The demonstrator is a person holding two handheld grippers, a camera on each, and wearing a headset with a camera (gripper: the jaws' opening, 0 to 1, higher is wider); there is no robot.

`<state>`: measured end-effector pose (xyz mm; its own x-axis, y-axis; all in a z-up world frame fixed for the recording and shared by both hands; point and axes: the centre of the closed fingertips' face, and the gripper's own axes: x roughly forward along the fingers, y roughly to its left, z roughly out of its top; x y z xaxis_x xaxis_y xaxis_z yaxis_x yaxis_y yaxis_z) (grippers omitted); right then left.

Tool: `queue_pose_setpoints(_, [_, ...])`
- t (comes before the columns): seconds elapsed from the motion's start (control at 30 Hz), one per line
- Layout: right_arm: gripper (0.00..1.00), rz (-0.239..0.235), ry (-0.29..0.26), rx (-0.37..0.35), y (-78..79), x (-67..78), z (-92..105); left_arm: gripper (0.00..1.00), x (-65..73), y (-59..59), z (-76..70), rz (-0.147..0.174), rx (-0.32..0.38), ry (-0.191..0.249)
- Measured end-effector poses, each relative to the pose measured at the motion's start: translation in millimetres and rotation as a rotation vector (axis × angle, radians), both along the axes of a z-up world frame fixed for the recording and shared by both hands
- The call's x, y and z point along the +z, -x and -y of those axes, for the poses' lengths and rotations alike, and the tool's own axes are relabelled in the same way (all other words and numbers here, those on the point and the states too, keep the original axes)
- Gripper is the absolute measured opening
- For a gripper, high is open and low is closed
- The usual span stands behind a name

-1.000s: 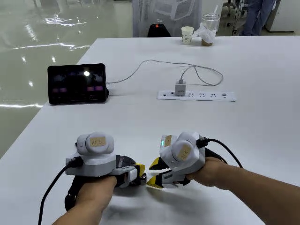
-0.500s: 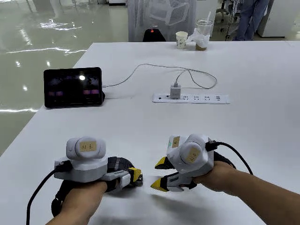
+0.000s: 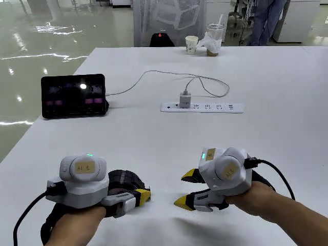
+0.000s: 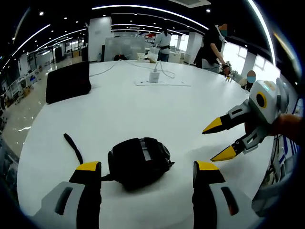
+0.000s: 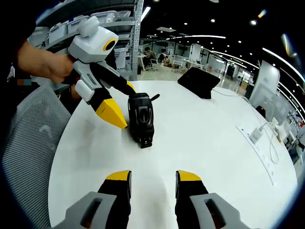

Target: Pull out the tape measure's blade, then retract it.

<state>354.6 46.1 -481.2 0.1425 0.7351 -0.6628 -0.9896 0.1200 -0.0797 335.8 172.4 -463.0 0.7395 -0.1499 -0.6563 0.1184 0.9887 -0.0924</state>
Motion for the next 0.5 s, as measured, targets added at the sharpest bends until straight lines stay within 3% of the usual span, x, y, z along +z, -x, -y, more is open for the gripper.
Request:
queue_pose_setpoints(0.1, [0.36,0.004,-0.008,-0.023,0.5,2.4,7.5,0.75,-0.2,4.8,0.4,0.002,-0.016,-0.01])
queue_pose_setpoints(0.2, [0.38,0.008,-0.018,-0.047,1.6,5.5,14.4,0.76,0.5,8.0,1.7,0.015,-0.021,0.013])
queue_pose_setpoints(0.5, [0.46,0.005,-0.059,-0.132,5.0,14.0,36.3,0.77,2.6,19.0,5.8,0.035,-0.057,0.018])
